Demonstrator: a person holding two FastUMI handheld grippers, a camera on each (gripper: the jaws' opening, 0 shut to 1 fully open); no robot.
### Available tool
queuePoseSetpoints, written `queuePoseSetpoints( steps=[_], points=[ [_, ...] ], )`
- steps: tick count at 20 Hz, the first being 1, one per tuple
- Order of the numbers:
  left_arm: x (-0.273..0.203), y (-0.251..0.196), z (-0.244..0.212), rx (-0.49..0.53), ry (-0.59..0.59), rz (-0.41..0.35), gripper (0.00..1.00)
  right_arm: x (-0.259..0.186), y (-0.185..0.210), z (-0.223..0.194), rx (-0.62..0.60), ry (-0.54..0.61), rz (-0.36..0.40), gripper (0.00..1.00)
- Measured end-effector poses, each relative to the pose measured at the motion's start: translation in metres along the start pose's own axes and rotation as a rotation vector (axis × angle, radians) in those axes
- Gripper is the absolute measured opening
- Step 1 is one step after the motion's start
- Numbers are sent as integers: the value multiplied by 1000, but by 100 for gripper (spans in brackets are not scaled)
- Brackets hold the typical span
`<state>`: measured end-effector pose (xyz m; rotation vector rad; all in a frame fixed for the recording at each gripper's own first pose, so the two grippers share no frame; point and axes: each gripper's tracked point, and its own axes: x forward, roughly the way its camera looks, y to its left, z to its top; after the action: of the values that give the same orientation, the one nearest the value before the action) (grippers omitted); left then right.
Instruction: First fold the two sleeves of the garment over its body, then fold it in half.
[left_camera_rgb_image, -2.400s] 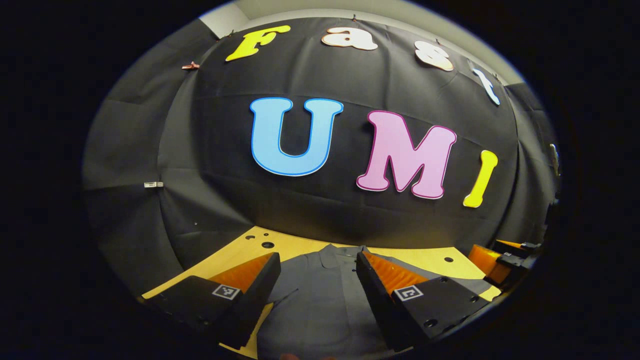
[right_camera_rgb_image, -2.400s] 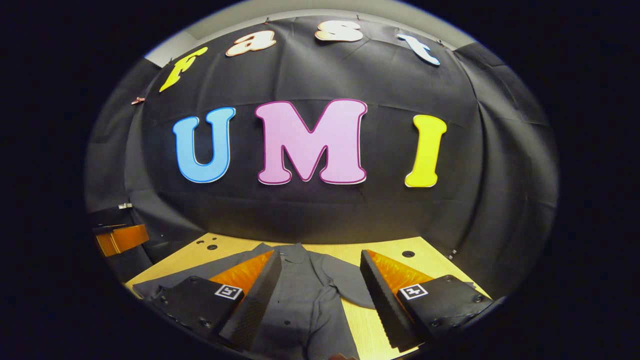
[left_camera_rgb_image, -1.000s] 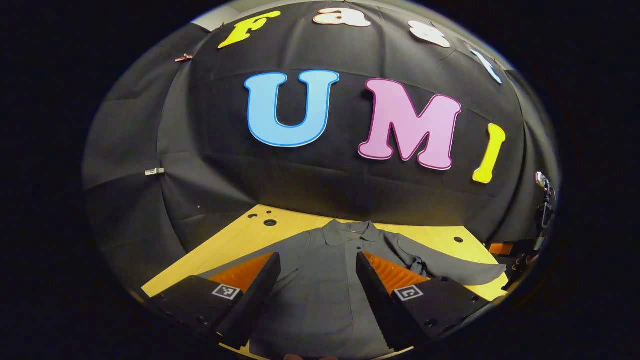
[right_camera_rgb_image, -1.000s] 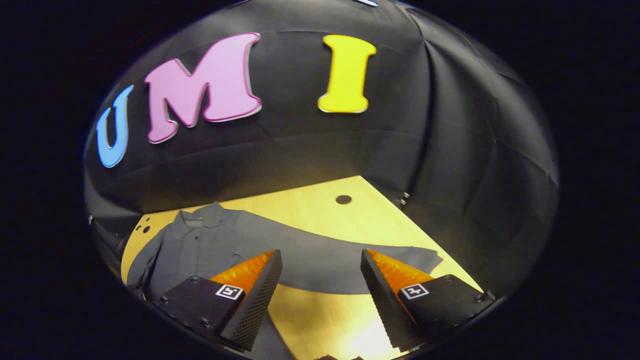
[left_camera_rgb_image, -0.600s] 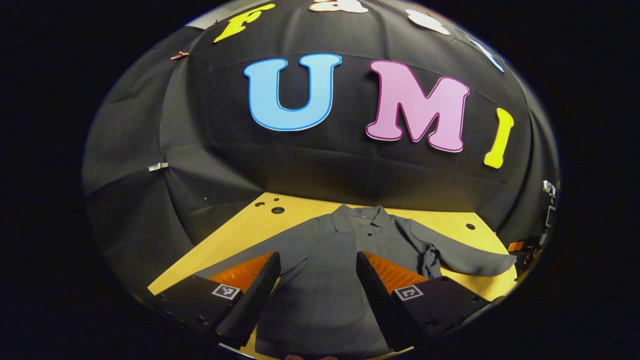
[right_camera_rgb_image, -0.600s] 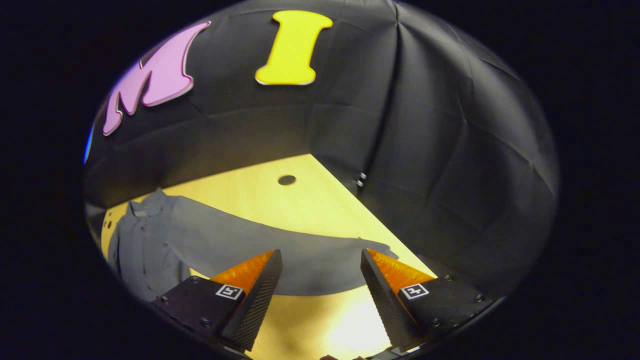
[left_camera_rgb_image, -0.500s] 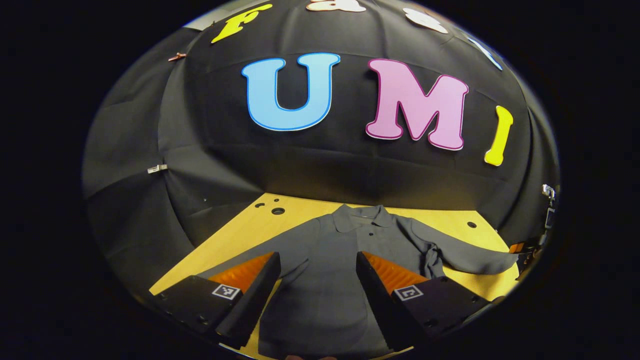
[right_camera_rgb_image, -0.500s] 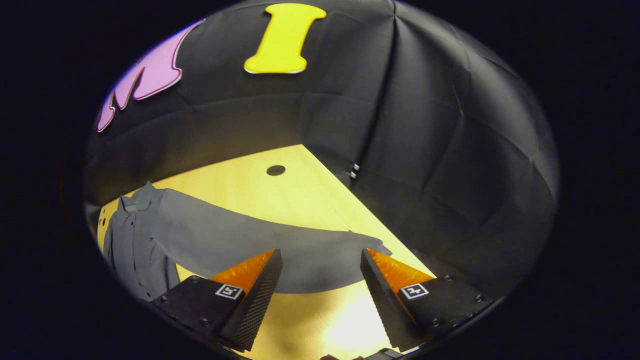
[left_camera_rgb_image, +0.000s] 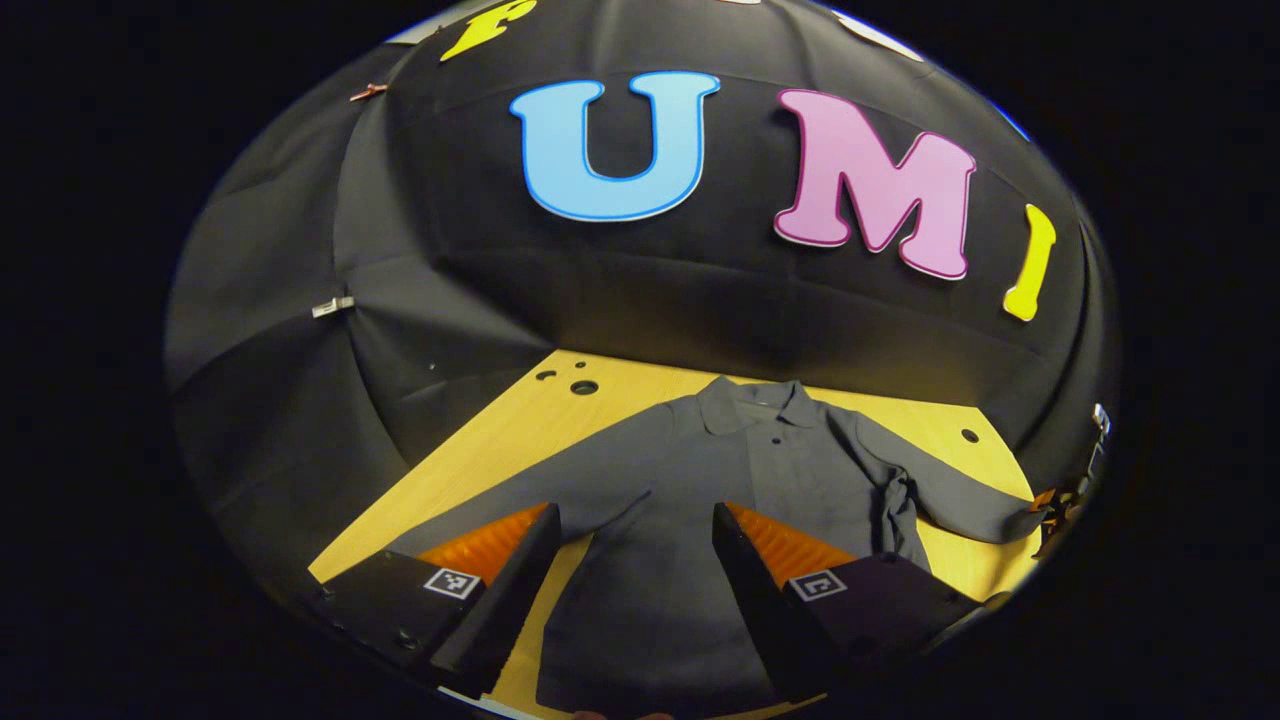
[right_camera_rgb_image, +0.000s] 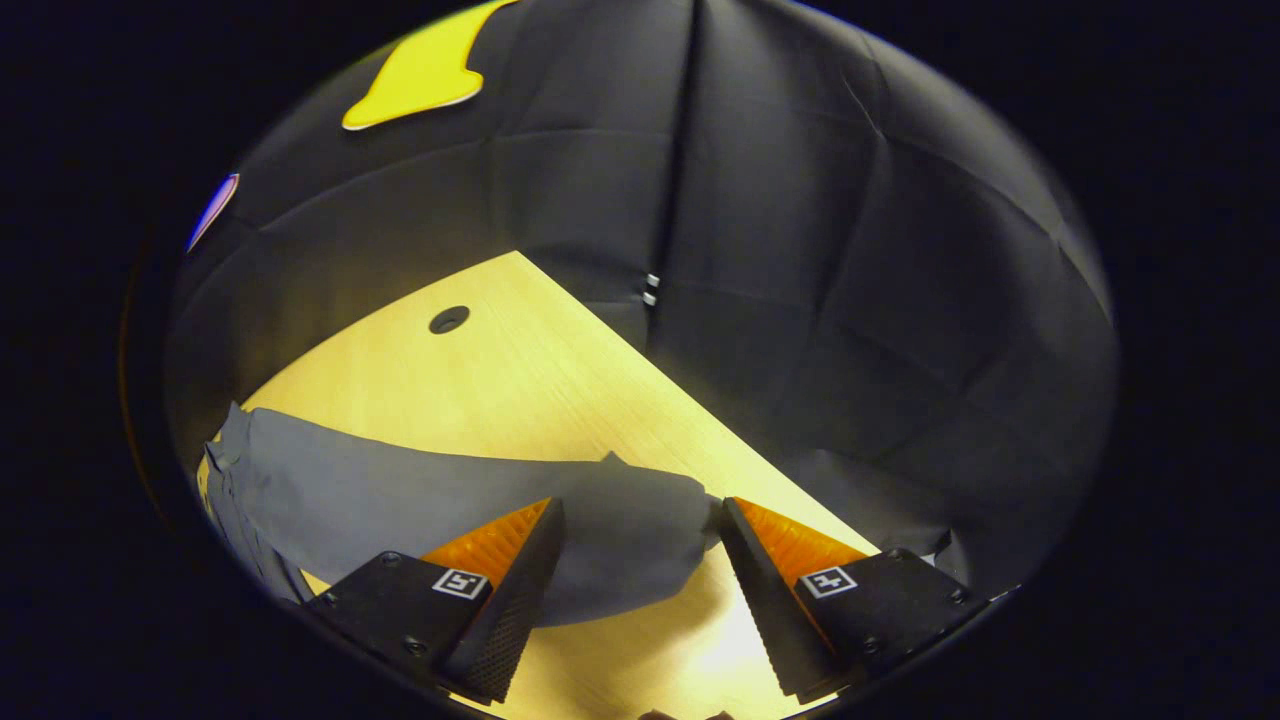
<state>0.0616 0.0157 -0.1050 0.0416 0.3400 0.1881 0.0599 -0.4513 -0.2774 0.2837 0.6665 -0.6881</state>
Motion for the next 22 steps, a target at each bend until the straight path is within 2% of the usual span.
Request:
queuePoseSetpoints(
  steps=[4,9,10,13,17,20,21,22],
  points=[
    [3,-2,6,48,-8,-1,96,20,-3,-12,11,51,1,98],
    [1,-21,20,-15,-14,-44,96,30,4,-14,13,71,27,95],
    [2,-24,21,-22,-15,-48,96,26,9,-15,-6,59,32,86],
    [4,-26,17,-37,-3,-49,96,27,23,-19,-44,55,54,47],
    [1,-21,10,-62,7,-32,96,21,30,-20,10,67,63,13],
    [1,-11,1,-63,22,-12,96,20,34,-20,-5,71,64,12],
    [0,-7,-1,-68,24,-6,96,17,37,-21,-12,76,71,17],
    [0,-4,-1,-74,24,-1,96,12,42,-17,-35,66,77,12]
  ],
)
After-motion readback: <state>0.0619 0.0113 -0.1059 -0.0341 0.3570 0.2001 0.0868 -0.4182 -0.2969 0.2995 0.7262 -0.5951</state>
